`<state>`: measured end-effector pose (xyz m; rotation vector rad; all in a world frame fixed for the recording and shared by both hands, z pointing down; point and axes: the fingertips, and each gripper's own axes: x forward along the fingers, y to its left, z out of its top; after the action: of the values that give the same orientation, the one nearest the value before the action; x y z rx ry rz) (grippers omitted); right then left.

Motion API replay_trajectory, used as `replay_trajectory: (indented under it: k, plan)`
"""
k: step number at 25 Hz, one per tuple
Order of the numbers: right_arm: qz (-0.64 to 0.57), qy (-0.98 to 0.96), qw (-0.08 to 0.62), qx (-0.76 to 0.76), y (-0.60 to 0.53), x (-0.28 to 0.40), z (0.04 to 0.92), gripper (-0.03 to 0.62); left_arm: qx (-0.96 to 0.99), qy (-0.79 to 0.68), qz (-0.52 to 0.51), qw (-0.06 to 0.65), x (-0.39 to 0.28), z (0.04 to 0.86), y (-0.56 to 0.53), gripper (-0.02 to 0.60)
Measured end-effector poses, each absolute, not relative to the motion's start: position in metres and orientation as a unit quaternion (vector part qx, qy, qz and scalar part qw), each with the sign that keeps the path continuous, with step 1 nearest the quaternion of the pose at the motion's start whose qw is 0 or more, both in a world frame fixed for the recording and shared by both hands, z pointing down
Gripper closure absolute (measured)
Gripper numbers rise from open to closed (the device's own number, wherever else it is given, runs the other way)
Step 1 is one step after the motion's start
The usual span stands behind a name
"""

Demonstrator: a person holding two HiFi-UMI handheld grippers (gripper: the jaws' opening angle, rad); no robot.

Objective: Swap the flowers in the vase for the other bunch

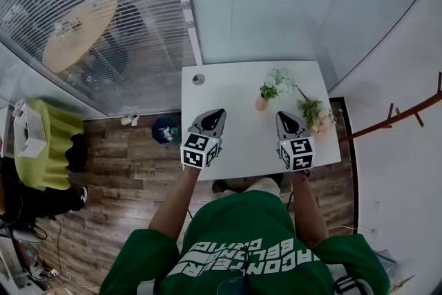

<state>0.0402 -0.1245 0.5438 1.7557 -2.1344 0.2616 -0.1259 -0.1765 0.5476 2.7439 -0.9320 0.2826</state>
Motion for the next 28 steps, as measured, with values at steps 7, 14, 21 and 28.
replay_trajectory:
  k: [7, 14, 21, 28]
  plan:
    - [0.097, -0.757, 0.184, 0.620, -0.131, 0.040, 0.545, 0.582, 0.935, -0.321, 0.097, 0.116, -0.128, 0.547, -0.182, 0.574]
    - [0.102, -0.758, 0.184, 0.617, -0.138, 0.036, 0.548, 0.582, 0.933, -0.326, 0.096, 0.119, -0.134, 0.547, -0.186, 0.574]
    - [0.103, -0.760, 0.188, 0.613, -0.145, 0.030, 0.551, 0.582, 0.932, -0.329, 0.095, 0.120, -0.140, 0.548, -0.193, 0.574]
    - [0.103, -0.759, 0.196, 0.612, -0.146, 0.028, 0.552, 0.582, 0.932, -0.328, 0.096, 0.121, -0.143, 0.547, -0.196, 0.574]
